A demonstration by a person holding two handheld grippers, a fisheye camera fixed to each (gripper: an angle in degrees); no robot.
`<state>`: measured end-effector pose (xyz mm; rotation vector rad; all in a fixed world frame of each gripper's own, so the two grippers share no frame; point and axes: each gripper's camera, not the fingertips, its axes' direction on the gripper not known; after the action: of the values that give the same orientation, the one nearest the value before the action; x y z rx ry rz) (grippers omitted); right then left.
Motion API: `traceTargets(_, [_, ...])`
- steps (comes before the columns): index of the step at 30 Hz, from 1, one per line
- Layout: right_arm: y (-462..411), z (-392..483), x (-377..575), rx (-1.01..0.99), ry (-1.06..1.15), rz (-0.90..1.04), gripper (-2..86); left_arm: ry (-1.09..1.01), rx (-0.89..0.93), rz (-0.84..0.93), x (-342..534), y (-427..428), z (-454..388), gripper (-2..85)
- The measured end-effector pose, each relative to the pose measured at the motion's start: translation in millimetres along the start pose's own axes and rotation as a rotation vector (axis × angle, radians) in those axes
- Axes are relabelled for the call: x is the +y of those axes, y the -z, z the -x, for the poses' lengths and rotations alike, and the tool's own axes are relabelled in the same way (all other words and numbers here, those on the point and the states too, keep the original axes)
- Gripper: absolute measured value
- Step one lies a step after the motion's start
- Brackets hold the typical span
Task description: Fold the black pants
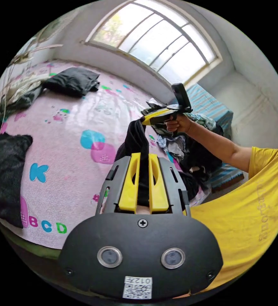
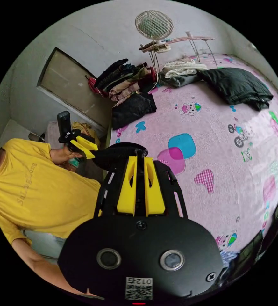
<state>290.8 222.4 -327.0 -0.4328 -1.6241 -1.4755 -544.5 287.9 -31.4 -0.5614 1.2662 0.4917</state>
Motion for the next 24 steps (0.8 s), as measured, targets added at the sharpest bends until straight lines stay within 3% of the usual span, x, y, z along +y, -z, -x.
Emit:
traceTargets(11, [113.1, 49.4, 257.1, 0.025, -0.089, -0.147, 2.2, -0.312, 0.072, 0.215, 37.8, -188.7, -201.7, 2.8])
traceTargets(16, [121.0, 43.3, 347.0, 0.001, -0.16, -0.122, 2.3, -0.375, 0.082, 0.351, 59.6, -296.9, -259.6, 2.8])
traceTargets(24, [94.9, 28.9, 443.5, -0.037, -0.297, -0.077, 2.8, -0.464, -0.057, 0.58, 105.0, -459.6, -302.9, 2.8])
